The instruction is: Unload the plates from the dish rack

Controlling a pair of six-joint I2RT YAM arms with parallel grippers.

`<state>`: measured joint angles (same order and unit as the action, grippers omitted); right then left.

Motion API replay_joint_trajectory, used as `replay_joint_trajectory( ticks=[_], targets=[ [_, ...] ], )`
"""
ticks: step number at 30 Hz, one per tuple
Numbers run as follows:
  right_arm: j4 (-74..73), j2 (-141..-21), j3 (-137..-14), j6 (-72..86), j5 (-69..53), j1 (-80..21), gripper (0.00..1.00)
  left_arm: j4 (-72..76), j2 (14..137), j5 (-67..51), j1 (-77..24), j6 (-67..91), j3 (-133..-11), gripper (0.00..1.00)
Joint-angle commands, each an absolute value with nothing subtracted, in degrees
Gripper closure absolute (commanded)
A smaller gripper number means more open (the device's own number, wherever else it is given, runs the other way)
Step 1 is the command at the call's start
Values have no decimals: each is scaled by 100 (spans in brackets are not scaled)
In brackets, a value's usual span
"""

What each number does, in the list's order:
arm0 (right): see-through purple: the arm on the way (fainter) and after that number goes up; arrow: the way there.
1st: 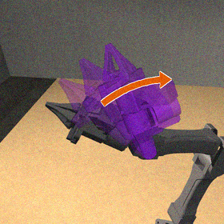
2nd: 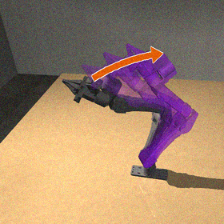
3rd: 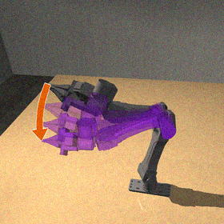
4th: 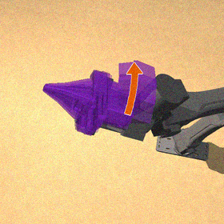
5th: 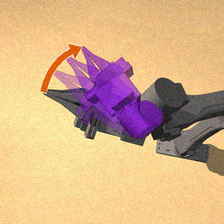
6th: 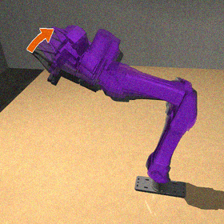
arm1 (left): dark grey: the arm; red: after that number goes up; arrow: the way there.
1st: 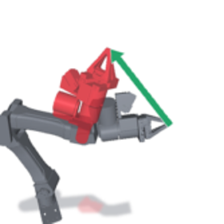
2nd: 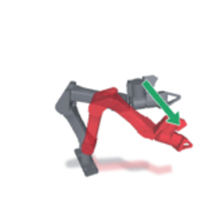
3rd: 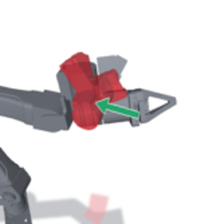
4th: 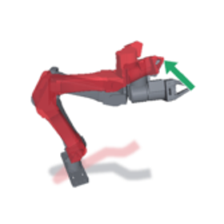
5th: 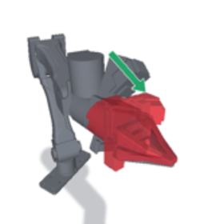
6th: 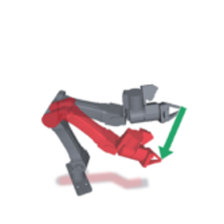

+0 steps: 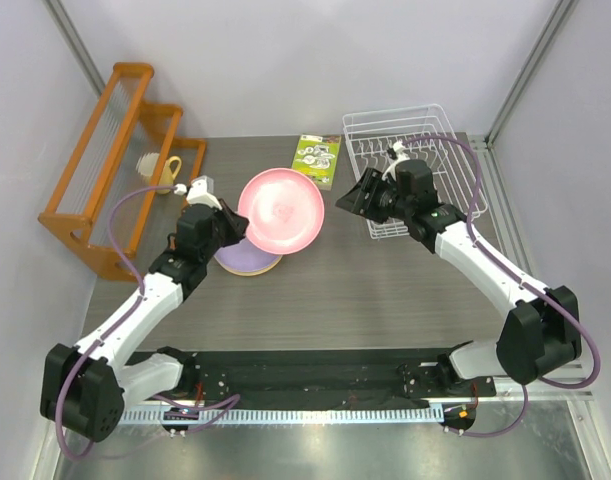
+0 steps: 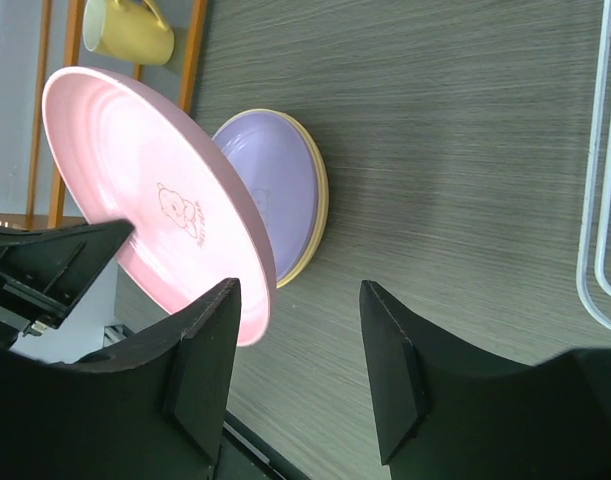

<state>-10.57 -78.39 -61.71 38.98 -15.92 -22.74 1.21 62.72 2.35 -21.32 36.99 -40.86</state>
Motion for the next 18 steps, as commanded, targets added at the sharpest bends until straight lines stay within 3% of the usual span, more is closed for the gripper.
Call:
replay_joint_trajectory(
  ticks=[1,18],
  targets=[
    [-1169,-7884,-6477,3657,-1468,-2268,44,-395,6003,1141,-2127,3647,-4192,100],
    [-1406,-8007,-6434,3445,-1274,-2259,44,-993,6258,1775,-2074,3920,-4052,100]
  ],
)
